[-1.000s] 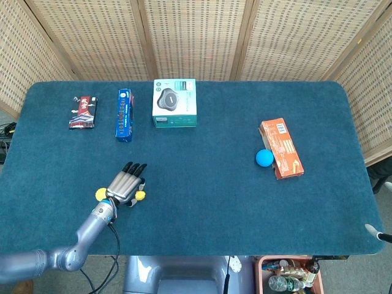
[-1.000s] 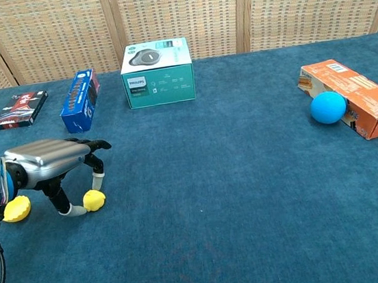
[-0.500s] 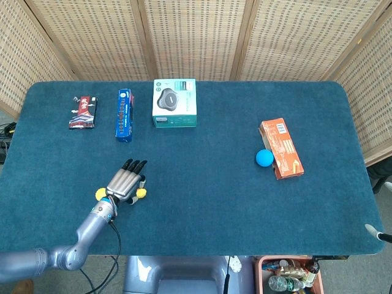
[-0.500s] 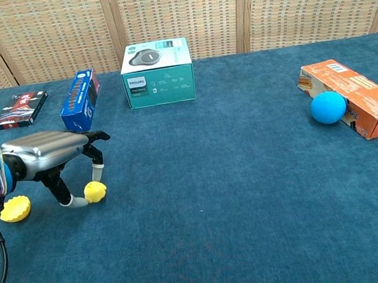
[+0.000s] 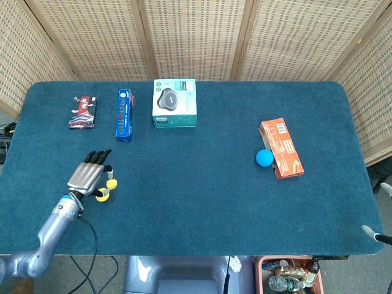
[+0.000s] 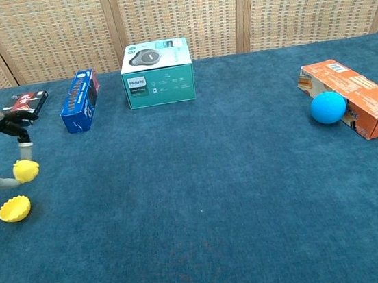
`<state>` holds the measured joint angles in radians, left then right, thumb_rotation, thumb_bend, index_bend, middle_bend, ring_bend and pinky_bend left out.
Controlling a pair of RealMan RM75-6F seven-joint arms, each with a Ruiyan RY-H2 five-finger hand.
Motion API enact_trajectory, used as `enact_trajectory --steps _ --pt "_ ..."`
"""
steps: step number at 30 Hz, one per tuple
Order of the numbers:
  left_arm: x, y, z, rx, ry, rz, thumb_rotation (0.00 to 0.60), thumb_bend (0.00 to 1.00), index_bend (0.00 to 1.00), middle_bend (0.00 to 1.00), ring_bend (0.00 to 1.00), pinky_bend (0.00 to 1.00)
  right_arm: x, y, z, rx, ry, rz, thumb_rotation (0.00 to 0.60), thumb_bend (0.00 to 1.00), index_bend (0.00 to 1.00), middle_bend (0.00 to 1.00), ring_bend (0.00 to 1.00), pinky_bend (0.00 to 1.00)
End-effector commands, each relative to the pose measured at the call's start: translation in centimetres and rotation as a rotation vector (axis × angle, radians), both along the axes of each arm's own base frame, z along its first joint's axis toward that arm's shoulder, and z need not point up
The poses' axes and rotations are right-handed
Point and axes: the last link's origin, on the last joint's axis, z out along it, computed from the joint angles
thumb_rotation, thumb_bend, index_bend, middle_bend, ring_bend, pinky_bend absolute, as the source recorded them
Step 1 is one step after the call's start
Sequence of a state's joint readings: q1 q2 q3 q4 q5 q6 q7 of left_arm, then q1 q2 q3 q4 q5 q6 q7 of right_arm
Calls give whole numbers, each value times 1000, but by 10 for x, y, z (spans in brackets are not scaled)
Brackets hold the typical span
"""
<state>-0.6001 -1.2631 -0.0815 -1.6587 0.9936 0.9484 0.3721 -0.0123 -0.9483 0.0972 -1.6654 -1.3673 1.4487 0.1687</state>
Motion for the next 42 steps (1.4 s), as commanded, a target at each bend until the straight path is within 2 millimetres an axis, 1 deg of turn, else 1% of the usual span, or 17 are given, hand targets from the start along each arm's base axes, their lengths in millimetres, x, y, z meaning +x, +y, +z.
enact_trajectory --steps 1,3,6,11,17,25,27,28,32,34,35,38,39,41,42 --pt "-32 -16 16 -11 5 51 600 286 534 0 0 0 1 0 -1 3 2 4 600 0 0 0 0 0" --pt "-40 -18 15 -24 6 58 600 285 534 0 0 0 2 -1 -3 9 4 5 600 0 0 0 0 0" --pt "-47 -21 9 -47 12 54 600 286 534 0 0 0 3 -2 -5 17 7 7 600 0 0 0 0 0" --pt "-53 -19 1 -47 12 52 600 286 534 0 0 0 3 -2 -5 15 9 1 600 0 0 0 0 0" --pt "-54 -15 -5 -43 28 43 600 286 534 0 0 0 2 -2 -4 10 3 -2 600 0 0 0 0 0" --pt "-47 -10 -13 -45 21 29 600 286 532 0 0 0 1 -2 -2 7 -2 2 600 0 0 0 0 0" --pt "-45 -10 -15 -49 22 26 600 286 518 0 0 0 1 -2 -2 7 -3 2 600 0 0 0 0 0" --pt "-44 -9 -16 -50 23 25 600 286 504 0 0 0 1 -2 -2 7 -3 3 600 0 0 0 0 0" --pt "-41 -10 -19 -69 31 30 600 288 371 0 0 0 1 -2 -1 6 -4 1 600 0 0 0 0 0" --pt "-40 -11 -18 -78 29 34 600 283 320 0 0 0 1 -2 -1 6 -5 2 600 0 0 0 0 0" --pt "-40 -10 -17 -74 33 32 600 277 273 0 0 0 1 -2 -1 6 -5 2 600 0 0 0 0 0" --pt "-41 -12 -8 -63 26 47 600 245 82 0 0 0 1 -2 -1 6 -6 3 600 0 0 0 0 0" --pt "-41 -12 -5 -58 19 51 600 233 33 0 0 0 1 -2 -1 6 -7 4 600 0 0 0 0 0" --pt "-39 -13 3 -35 -3 50 600 214 0 0 0 0 1 -1 -1 5 -8 5 600 0 0 0 0 0" --pt "-37 -14 10 -11 -22 48 600 193 0 0 0 0 1 -1 -1 5 -8 6 600 0 0 0 0 0"
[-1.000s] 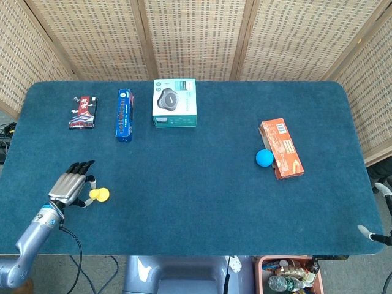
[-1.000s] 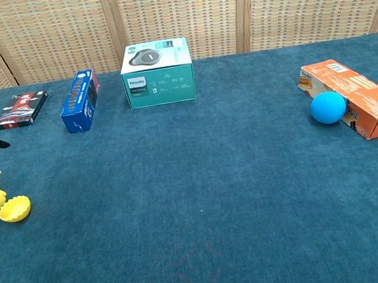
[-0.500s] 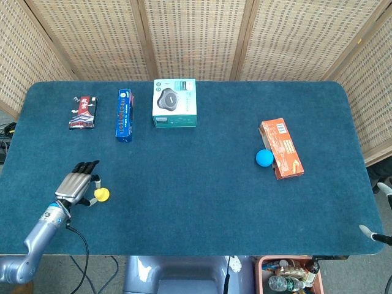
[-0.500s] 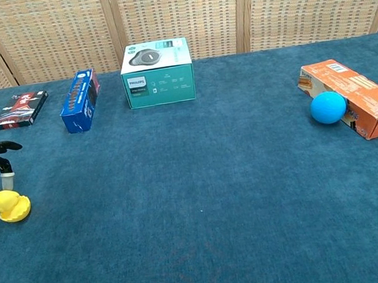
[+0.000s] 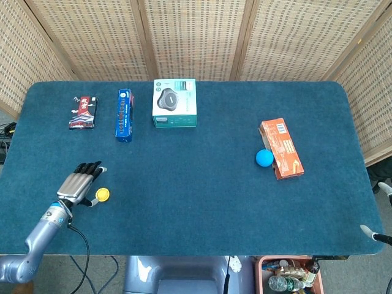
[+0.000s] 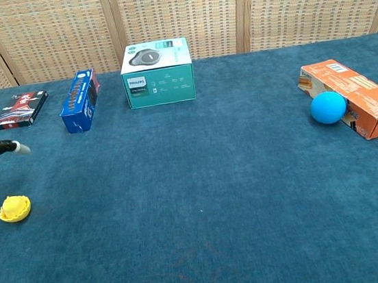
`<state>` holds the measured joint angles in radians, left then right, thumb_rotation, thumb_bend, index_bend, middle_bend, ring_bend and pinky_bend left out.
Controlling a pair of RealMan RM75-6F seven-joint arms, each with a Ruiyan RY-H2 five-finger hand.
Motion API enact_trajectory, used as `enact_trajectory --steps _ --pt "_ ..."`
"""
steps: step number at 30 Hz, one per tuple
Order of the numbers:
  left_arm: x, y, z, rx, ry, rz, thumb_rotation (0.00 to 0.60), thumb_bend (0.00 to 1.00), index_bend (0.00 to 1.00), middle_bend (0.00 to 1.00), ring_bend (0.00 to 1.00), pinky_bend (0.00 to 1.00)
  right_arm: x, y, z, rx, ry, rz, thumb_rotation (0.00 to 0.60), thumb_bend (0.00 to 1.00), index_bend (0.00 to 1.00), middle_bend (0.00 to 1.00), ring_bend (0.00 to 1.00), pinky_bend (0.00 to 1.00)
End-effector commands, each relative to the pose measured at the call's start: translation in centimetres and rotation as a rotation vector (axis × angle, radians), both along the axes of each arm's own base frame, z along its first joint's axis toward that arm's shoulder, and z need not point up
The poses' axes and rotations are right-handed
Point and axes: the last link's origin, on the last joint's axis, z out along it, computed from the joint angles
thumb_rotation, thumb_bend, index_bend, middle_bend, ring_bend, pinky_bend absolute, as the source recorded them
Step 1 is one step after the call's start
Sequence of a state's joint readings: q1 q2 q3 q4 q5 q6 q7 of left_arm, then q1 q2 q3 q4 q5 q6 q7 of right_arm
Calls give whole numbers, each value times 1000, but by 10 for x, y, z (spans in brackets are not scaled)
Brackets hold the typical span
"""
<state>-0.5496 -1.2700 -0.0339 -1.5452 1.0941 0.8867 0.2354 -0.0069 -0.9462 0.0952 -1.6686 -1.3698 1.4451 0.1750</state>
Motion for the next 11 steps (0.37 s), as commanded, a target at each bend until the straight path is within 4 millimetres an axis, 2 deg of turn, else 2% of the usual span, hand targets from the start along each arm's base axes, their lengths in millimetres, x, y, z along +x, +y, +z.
enact_trajectory --steps 1,3,5,7,11 --pt "4 -4 20 63 -49 0 600 169 0 0 0 0 0 0 0 1 -1 1 600 0 0 0 0 0" --pt "6 -12 39 139 -93 -4 600 60 0 0 0 0 0 1 0 0 -3 3 600 0 0 0 0 0" --pt "3 -25 61 233 -110 -6 600 4 0 0 0 0 0 1 1 -2 -6 5 600 0 0 0 0 0" --pt "1 -45 86 363 -103 -13 600 0 0 0 0 0 0 1 3 -8 -8 4 600 0 0 0 0 0" --pt "-1 -79 108 492 -87 -30 600 0 0 0 0 0 0 1 4 -14 -12 12 600 0 0 0 0 0"
